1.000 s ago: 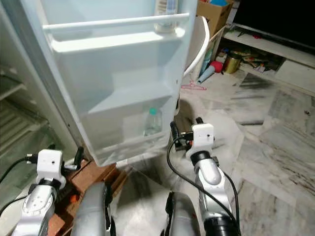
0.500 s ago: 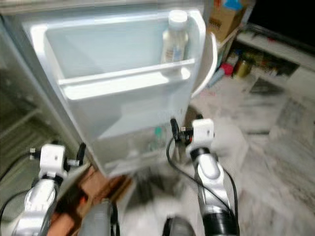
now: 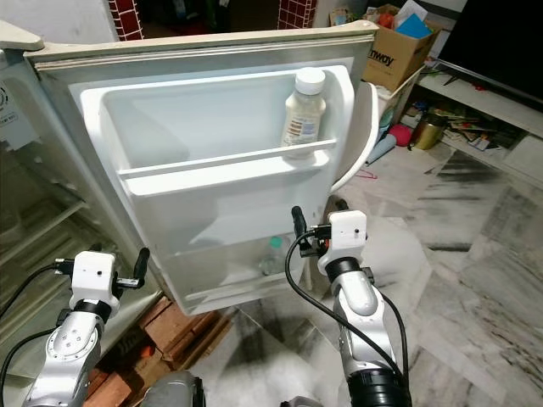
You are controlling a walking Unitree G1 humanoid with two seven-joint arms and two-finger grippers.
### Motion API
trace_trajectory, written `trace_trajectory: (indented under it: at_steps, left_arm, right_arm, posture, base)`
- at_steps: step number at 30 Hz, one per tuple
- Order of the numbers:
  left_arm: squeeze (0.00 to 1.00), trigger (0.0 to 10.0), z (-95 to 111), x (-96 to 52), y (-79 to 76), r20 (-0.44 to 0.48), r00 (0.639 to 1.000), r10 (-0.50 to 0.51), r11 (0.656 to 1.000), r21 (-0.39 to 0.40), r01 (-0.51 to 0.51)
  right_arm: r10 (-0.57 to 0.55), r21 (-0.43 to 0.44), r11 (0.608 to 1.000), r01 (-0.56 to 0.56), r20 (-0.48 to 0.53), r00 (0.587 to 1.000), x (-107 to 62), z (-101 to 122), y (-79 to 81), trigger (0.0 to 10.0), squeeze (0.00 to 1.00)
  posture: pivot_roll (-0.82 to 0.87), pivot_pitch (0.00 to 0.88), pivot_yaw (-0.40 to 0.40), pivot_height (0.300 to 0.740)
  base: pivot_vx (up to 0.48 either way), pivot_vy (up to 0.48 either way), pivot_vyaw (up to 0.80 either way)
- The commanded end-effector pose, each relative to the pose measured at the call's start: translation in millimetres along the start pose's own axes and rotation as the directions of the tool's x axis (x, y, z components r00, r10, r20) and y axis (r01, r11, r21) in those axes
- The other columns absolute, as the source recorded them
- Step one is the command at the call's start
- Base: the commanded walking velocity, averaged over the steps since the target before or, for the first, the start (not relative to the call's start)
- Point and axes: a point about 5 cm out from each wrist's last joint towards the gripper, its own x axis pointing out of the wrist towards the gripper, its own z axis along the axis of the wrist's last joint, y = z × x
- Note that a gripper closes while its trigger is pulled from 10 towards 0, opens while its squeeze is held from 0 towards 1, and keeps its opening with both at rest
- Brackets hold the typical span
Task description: Restocking fridge
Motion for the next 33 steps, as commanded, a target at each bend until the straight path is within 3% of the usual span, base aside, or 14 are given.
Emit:
trace_trajectory:
  at_steps: [1, 6, 12, 33]
  left_arm:
    - [0.0, 10.0, -2.5, -1.4, -2.3, -0.013, 1.0, -0.011, 1.0, 0.001, 0.011]
    - [0.0, 10.0, -2.6, -1.1, -1.9, -0.012, 1.0, -0.012, 1.0, 0.004, 0.012]
    - [0.0, 10.0, -1.0, -0.3, -4.3, 0.004, 0.999, -0.036, 0.999, 0.034, 0.036]
    - [0.0, 10.0, 2.5, 6.1, -0.6, 0.017, 0.999, -0.038, 0.997, 0.067, 0.037]
  right_arm:
    - [-0.035, -0.006, 0.999, 0.035, -0.03, 0.999, -1.5, -5.0, -6.8, 10.0, 0.0]
    - [-0.053, 0.007, 0.999, 0.054, -0.04, 0.998, -0.8, -7.2, -10.2, 10.0, 0.0]
    - [0.006, -0.006, 1.0, -0.006, -0.012, 1.0, 1.3, -4.0, -1.9, 10.0, 0.0]
    - [0.084, -0.018, 0.996, -0.084, 0.056, 0.995, 9.7, 7.5, 9.7, 10.0, 0.0]
  posture:
    - [0.08, 0.0, -0.046, 0.74]
    - [0.08, 0.0, -0.045, 0.74]
    - [0.08, 0.0, -0.043, 0.74]
    - [0.09, 0.0, -0.043, 0.74]
  base:
    - [0.0, -0.48, 0.0]
    - [0.0, -0.48, 0.0]
    - [0.0, -0.48, 0.0]
    - [0.048, -0.452, 0.8]
